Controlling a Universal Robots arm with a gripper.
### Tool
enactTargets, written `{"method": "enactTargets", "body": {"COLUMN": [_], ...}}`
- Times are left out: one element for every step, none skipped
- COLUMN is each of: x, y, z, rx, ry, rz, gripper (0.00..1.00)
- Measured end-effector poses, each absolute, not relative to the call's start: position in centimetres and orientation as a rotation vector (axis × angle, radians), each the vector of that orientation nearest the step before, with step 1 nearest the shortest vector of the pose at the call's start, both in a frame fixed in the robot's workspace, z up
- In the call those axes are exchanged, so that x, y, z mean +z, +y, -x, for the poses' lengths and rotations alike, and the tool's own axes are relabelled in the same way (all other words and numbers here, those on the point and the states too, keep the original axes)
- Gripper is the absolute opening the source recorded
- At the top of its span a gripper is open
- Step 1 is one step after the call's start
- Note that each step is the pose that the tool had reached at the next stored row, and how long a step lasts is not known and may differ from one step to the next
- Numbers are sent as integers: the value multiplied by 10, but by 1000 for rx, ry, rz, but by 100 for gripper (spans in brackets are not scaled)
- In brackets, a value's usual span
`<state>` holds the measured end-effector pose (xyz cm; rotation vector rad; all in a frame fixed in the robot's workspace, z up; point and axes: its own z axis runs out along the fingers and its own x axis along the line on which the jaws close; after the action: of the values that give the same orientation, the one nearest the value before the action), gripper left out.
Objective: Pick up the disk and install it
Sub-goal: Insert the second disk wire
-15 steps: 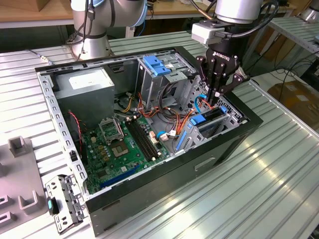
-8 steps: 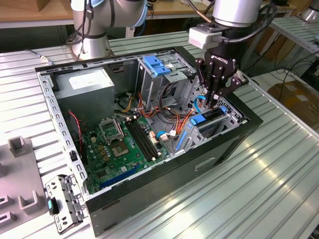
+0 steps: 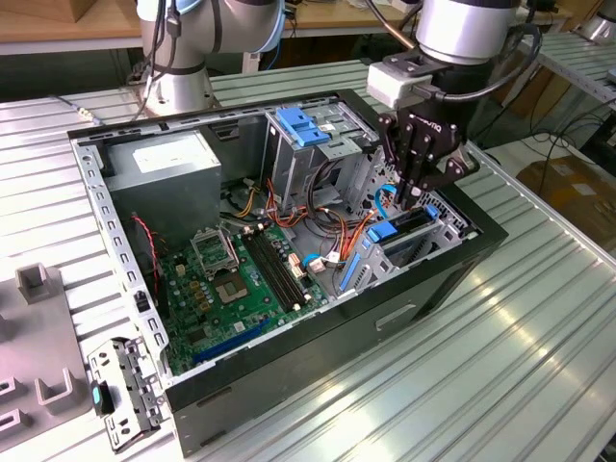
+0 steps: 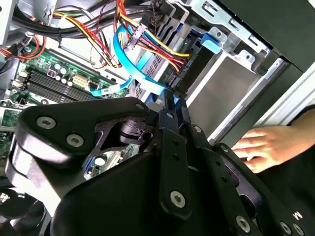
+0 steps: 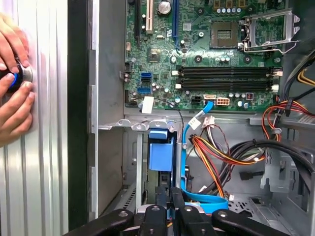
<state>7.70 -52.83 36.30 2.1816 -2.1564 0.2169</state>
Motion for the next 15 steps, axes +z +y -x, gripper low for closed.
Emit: {"method": "enactTargets", "body": {"x": [362,361,361,360,360,360,359,358,358,357,357,356,356,356,355], "y": [-530,-533,-534,-535,-537,-538,-540,-541,-542,-543,-544,-545,-545,-546,-546], "z": [-77,-77,-77,-76,-76,-76,-76,-76,-76,-76,-75,-75,-75,-75,-75], "rx": [214,211,209,205,202,199,195,191,186,183,179,175,170,164,155], "ry": [-2161,-2165,-2168,-2172,-2176,-2179,-2183,-2186,-2191,-2193,-2197,-2201,-2205,-2209,-2215], "rz": [-2186,-2189,-2192,-2195,-2198,-2201,-2204,-2207,-2211,-2213,-2217,-2220,-2223,-2227,-2231], "gripper": [16,16,16,16,16,16,16,16,16,16,16,16,16,16,16]}}
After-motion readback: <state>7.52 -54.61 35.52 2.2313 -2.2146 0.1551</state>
